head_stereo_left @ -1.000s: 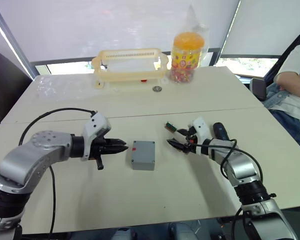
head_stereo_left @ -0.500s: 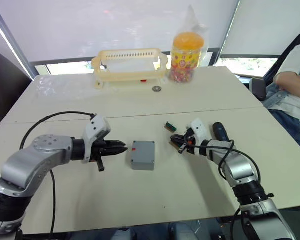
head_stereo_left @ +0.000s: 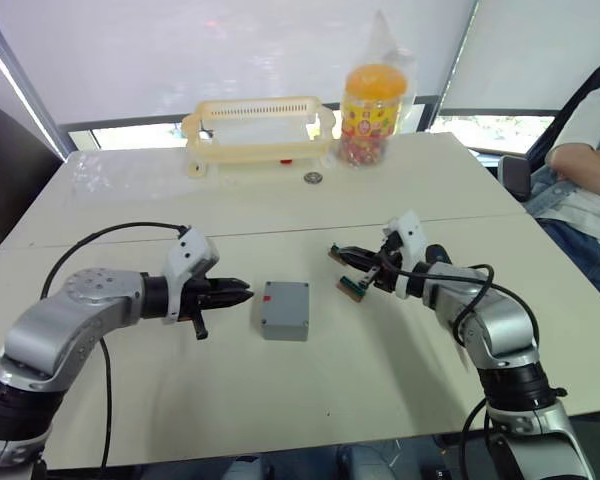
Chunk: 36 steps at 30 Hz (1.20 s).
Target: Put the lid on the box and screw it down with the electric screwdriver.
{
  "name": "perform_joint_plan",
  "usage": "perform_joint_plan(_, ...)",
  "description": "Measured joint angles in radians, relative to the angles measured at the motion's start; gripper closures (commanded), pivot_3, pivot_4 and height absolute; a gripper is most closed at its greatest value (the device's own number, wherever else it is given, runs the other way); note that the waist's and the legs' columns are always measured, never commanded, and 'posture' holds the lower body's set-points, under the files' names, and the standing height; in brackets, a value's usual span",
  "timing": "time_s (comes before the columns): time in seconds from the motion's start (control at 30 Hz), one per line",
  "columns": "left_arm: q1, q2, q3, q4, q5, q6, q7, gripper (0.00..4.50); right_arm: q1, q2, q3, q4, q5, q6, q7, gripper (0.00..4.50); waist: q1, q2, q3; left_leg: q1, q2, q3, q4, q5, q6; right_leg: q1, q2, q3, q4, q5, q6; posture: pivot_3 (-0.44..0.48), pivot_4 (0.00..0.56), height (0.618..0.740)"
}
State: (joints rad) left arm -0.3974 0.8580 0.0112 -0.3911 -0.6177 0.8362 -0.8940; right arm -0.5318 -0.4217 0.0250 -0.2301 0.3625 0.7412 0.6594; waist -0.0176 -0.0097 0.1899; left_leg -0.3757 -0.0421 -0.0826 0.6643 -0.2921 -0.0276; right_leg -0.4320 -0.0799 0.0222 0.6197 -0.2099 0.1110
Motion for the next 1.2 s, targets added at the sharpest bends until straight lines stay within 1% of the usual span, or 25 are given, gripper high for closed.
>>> perform_joint_plan(0.17,-0.002,0.006,-0.004,0.006,0.015,-0.014,-0.028,3.8,-0.003,0.052,0.065,-0.08,0.035,0.037,-0.008,4.43,0.0,0.0,0.0,0.0,0.0,0.0,0.0,0.0,0.0,0.0,0.0,0.0,0.0,0.0,0.0,0.0,0.15,0.74)
perform_joint_plan(0.43,0.011,0.025,-0.003,-0.018,0.015,-0.011,-0.039,3.8,0.027,0.046,0.157,-0.044,-0.016,-0.038,-0.003,4.43,0.001,0.0,0.0,0.0,0.0,0.0,0.0,0.0,0.0,0.0,0.0,0.0,0.0,0.0,0.0,0.0,0.15,0.74)
perform_joint_plan(0.7,0.031,0.025,0.008,-0.035,-0.005,0.011,-0.019,3.8,0.052,0.025,0.167,-0.017,-0.044,-0.074,0.016,4.43,0.0,0.0,0.0,0.0,0.0,0.0,0.0,0.0,0.0,0.0,0.0,0.0,0.0,0.0,0.0,0.0,0.15,0.74)
perform_joint_plan(1.2,0.029,0.023,0.008,-0.034,-0.005,0.011,-0.014,3.8,0.059,0.033,0.186,0.048,-0.078,-0.138,0.016,4.43,0.001,0.0,0.0,0.0,0.0,0.0,0.0,0.0,0.0,0.0,0.0,0.0,0.0,0.0,0.0,0.0,0.15,0.74)
